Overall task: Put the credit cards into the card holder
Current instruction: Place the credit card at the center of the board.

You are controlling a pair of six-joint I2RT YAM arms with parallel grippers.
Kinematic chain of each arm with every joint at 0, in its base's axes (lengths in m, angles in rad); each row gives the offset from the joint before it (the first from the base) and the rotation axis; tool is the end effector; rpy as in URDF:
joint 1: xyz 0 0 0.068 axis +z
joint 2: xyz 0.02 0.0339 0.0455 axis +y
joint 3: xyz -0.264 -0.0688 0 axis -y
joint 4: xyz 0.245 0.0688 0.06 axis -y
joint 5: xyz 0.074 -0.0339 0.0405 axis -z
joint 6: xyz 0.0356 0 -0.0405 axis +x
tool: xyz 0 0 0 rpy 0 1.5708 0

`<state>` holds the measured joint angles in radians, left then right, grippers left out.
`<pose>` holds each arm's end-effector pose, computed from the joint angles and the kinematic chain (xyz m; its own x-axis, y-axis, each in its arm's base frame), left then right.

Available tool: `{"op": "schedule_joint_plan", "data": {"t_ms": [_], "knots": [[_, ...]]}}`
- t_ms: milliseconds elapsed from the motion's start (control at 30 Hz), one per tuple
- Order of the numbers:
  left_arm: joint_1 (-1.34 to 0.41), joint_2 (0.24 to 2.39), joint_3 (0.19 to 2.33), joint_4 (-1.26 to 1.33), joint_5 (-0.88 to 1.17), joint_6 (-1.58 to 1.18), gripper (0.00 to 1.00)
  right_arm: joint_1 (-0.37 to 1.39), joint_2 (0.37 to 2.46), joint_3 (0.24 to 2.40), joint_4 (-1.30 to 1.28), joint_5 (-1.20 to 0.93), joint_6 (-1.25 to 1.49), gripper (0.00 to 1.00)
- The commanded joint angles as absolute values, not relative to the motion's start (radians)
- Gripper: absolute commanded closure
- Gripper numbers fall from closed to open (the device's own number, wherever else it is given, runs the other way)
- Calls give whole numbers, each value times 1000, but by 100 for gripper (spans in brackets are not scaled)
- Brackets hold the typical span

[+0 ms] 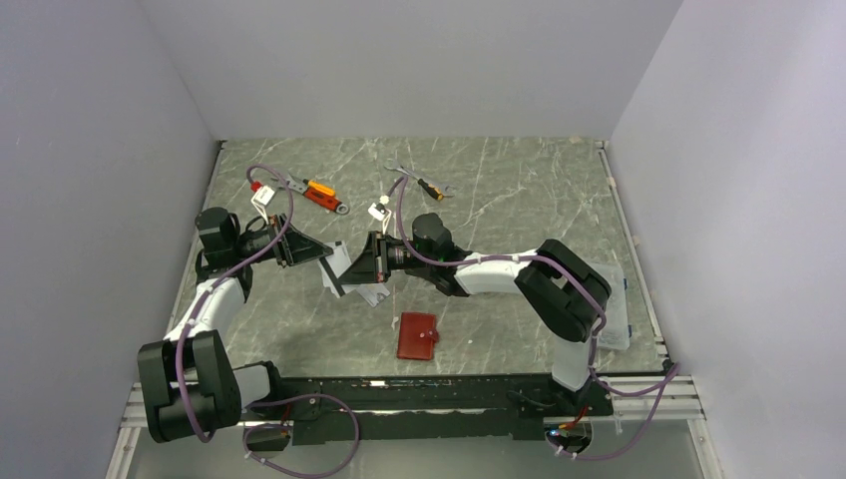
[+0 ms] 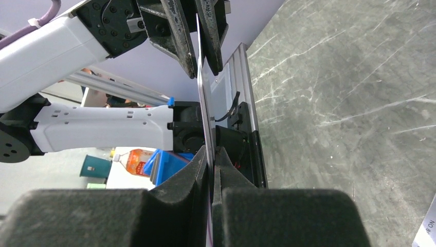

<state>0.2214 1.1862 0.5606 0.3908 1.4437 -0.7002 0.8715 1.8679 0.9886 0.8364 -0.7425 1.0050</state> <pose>0.2332 0.0163 0.2451 -0.7621 -0.2553 -0.5950 0.5522 0.2236 -0.8032 0.2390 0.3215 0.2112 -0.8578 -0.0537 -0.5111 -0.5121 0.0048 0.8589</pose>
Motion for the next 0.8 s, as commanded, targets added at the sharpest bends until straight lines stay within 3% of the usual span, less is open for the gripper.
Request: {"op": "schedule_joint_plan", "data": {"t_ms": [0, 167, 500, 567, 767], "knots": [[231, 1152, 595, 404, 1488, -695, 83, 867, 1820, 996, 803, -727, 963, 98], [245, 1149, 591, 434, 1487, -723, 82, 867, 1809, 1003, 779, -735, 944, 98], [255, 1135, 585, 427, 1485, -716, 72, 873, 1810, 1014, 773, -742, 934, 100], [254, 1137, 582, 444, 1488, -726, 75, 873, 1810, 1018, 768, -743, 932, 100], [260, 1137, 583, 446, 1480, -729, 95, 873, 1806, 1019, 758, -753, 927, 99]]}}
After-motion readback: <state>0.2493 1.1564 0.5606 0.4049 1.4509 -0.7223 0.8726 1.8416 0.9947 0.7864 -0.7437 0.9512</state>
